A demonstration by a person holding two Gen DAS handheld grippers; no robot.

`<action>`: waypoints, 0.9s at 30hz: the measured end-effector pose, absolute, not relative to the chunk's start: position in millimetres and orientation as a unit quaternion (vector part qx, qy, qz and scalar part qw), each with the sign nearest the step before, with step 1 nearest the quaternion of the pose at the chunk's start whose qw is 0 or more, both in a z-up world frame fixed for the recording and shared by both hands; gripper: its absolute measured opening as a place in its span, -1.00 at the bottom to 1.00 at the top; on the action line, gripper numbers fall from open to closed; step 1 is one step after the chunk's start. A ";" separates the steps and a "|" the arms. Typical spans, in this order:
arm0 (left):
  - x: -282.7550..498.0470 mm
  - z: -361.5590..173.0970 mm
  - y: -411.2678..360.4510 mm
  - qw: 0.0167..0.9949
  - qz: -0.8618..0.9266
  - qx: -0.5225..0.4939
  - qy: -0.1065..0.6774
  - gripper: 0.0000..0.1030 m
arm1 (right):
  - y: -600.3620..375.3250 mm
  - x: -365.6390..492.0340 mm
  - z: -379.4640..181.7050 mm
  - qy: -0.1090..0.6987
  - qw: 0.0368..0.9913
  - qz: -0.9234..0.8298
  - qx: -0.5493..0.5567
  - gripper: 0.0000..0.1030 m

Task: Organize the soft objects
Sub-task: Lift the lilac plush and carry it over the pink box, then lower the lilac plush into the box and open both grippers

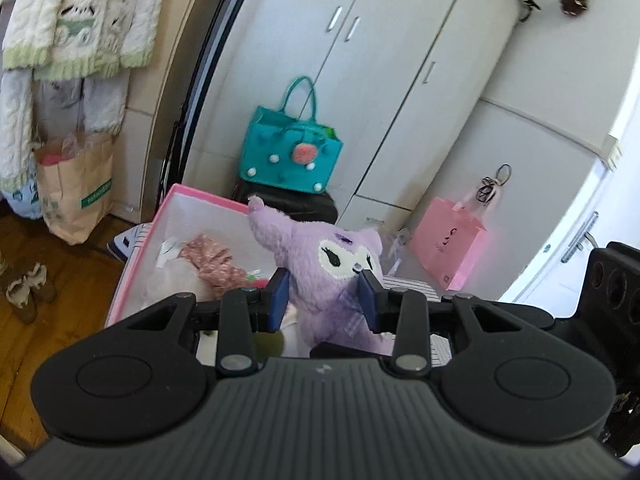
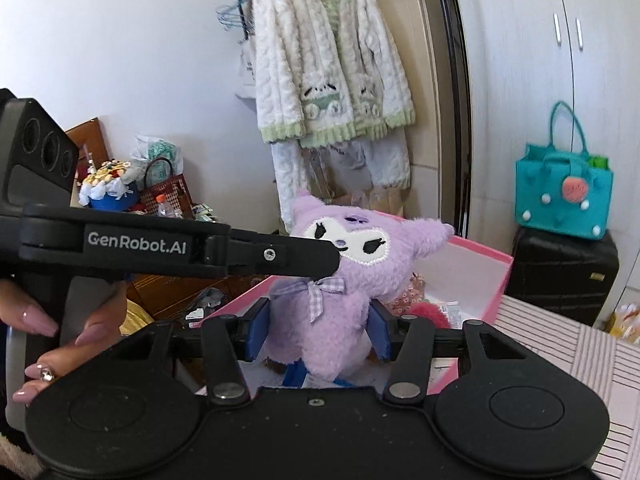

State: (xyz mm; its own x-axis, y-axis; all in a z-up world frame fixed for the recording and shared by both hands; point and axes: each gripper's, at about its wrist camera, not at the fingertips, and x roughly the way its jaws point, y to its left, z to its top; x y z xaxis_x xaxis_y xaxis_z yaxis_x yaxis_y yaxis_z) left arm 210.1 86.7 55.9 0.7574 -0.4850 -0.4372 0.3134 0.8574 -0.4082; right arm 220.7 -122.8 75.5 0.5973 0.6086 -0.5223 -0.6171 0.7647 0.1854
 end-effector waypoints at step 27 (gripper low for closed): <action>289.7 -6.3 86.3 0.894 -0.161 -0.110 0.402 -0.31 | -89.0 282.6 21.2 0.360 0.885 0.242 -0.171 0.05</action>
State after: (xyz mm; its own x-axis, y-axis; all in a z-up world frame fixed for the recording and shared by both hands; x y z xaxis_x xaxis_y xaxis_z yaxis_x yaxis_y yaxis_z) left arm 289.7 86.3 -6.3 0.6244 -0.3772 -0.6840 0.1998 0.9236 -0.3271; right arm 282.6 -89.0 21.2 0.6248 0.3043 -0.7191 -0.5508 0.8245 -0.1296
